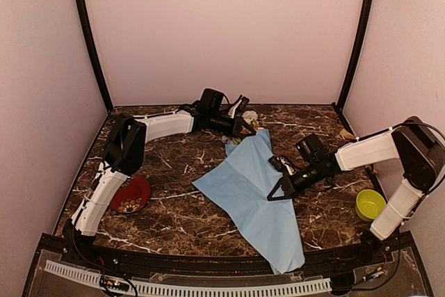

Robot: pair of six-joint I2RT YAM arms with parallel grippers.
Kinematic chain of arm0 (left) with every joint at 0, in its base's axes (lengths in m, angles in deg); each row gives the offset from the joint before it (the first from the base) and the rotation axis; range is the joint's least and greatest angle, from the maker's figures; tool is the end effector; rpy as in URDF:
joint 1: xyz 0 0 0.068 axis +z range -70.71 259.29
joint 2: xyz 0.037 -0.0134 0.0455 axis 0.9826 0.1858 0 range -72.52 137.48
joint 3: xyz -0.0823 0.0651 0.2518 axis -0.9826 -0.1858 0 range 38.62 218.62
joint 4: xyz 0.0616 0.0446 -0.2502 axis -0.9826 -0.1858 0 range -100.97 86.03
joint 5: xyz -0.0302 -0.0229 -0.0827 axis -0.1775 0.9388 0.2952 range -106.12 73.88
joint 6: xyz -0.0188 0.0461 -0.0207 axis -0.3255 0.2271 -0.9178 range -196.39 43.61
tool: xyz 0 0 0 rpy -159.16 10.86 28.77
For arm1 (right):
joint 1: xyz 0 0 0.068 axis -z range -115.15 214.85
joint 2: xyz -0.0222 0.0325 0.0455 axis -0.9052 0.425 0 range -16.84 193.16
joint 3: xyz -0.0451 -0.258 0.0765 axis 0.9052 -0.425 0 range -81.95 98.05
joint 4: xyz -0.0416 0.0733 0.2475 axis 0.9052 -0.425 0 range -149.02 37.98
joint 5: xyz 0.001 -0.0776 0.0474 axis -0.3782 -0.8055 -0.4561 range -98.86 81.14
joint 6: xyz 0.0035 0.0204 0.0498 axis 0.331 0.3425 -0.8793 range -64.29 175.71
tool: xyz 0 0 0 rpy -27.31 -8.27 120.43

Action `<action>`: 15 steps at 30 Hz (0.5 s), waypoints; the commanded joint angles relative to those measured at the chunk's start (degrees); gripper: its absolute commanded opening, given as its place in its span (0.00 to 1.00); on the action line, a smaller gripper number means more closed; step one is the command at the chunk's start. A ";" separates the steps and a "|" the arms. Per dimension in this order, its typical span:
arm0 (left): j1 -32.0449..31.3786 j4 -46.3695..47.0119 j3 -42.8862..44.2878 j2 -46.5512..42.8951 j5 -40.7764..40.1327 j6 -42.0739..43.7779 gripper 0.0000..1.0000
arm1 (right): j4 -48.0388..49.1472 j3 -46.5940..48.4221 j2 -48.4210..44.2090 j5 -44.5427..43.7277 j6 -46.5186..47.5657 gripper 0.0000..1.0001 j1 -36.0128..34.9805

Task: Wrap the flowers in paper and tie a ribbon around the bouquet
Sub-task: Adjust the corner of the folded wrapping paper at the center of the board.

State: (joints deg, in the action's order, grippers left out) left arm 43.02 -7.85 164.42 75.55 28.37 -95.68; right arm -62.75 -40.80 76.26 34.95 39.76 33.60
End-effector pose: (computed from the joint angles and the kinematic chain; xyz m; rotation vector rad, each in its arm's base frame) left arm 0.4551 -0.3650 0.1720 0.8405 2.0007 -1.3716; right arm 0.2252 0.1655 0.1326 -0.6292 2.6760 1.2744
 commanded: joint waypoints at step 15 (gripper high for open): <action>3.23 -6.43 -12.87 -18.40 -11.72 9.42 0.53 | 6.72 -2.05 -3.38 -4.14 -13.41 0.00 -0.48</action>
State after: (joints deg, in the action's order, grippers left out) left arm 46.17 -8.70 159.61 71.70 22.93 -91.46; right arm -59.40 -41.92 76.18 32.20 31.13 33.60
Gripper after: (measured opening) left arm 0.527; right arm 0.005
